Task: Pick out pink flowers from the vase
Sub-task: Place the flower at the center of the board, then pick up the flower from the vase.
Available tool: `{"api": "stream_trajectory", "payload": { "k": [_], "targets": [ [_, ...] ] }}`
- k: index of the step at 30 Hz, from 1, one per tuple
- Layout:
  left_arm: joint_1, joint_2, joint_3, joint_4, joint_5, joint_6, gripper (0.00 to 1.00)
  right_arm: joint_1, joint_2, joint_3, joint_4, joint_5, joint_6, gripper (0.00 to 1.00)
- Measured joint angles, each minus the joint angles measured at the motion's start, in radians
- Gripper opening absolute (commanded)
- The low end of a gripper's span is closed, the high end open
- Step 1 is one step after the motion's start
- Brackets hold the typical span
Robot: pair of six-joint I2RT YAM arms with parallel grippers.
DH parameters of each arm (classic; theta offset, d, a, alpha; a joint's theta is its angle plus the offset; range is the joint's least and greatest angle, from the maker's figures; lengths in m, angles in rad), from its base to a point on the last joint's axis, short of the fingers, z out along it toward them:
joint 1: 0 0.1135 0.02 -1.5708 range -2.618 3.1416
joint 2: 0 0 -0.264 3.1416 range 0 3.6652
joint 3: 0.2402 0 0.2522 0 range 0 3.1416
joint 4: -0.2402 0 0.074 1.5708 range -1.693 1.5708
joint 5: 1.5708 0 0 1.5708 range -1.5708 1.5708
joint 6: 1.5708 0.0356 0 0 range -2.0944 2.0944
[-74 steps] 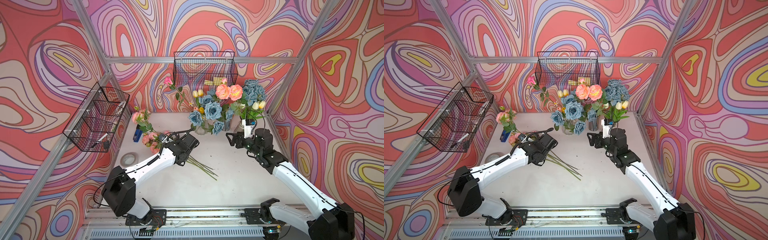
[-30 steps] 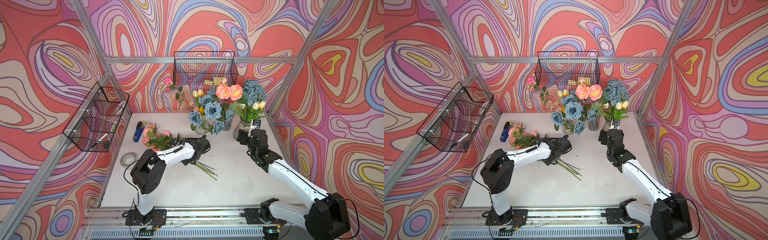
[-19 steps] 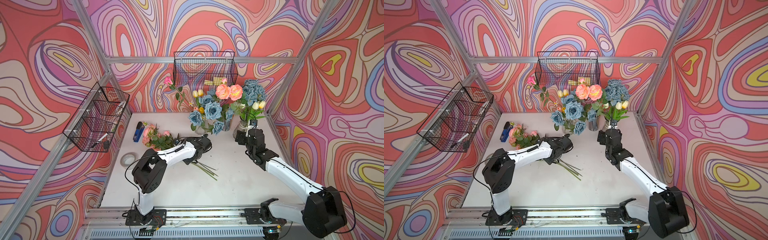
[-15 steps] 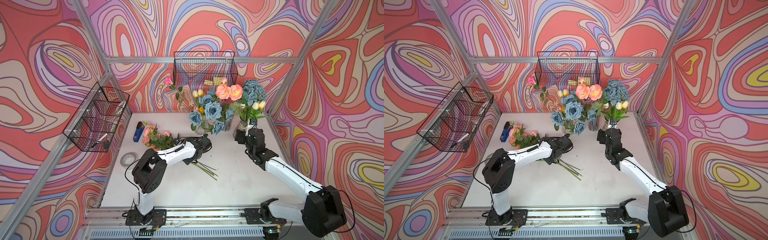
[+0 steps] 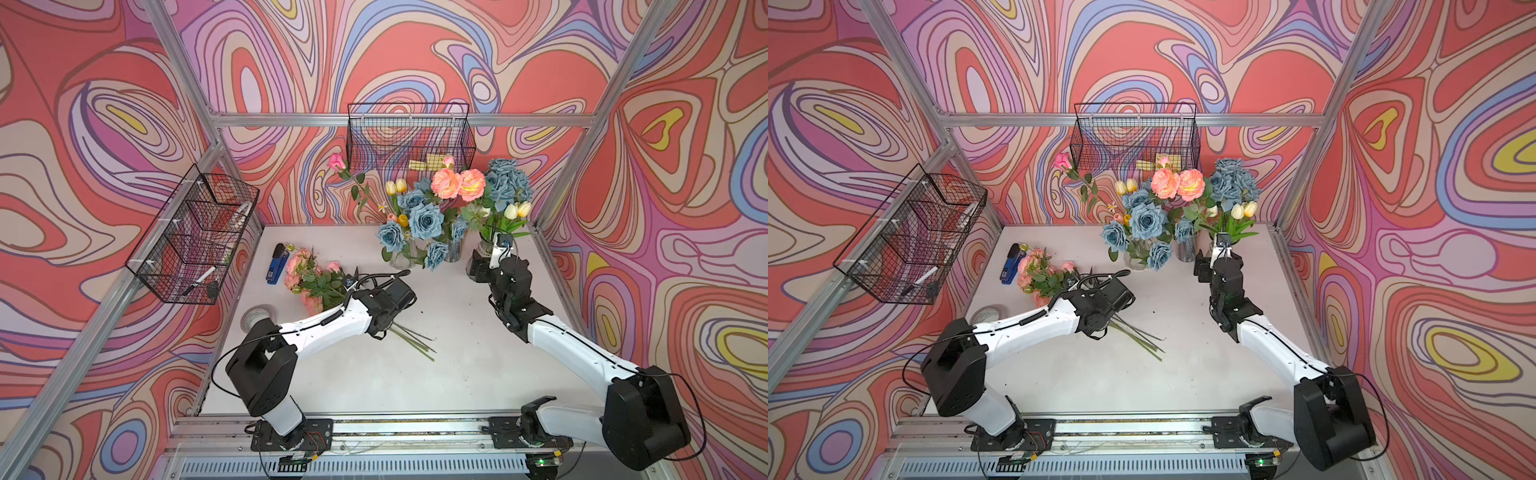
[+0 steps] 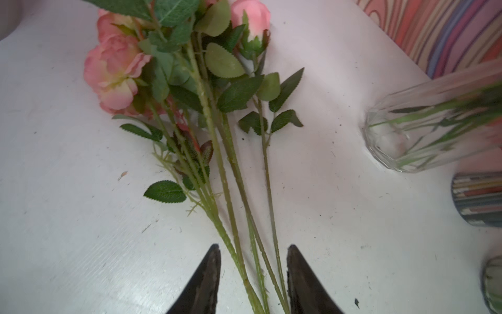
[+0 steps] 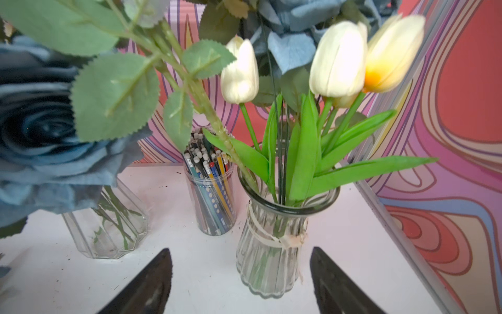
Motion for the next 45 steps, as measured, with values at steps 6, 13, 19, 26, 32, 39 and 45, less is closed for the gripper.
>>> {"api": "stream_trajectory", "payload": {
  "k": [6,13,19,26,32,39,45],
  "targets": [
    [0.000,-0.101,-0.260,0.440,0.052,0.307,0.73,0.000,0.046,0.001,0.050,0.013,-0.076,0.69],
    [0.000,-0.120,-0.374,0.814,0.158,0.545,1.00,0.000,0.065,0.001,0.126,0.019,-0.165,0.67],
    [0.000,-0.120,-0.413,0.995,0.194,0.621,1.00,0.000,0.097,0.002,0.177,0.019,-0.235,0.64],
    [0.000,-0.121,-0.531,1.165,0.215,0.667,1.00,0.000,0.142,0.011,0.237,0.019,-0.296,0.59],
    [0.000,-0.122,-0.532,1.216,0.223,0.692,1.00,-0.004,0.185,0.035,0.274,0.019,-0.327,0.54],
    [0.000,-0.128,-0.532,1.238,0.225,0.711,1.00,-0.030,0.212,0.041,0.322,0.015,-0.332,0.51],
    [0.000,-0.133,-0.534,1.265,0.225,0.726,1.00,-0.057,0.237,0.047,0.335,-0.008,-0.321,0.48]
  ]
}}
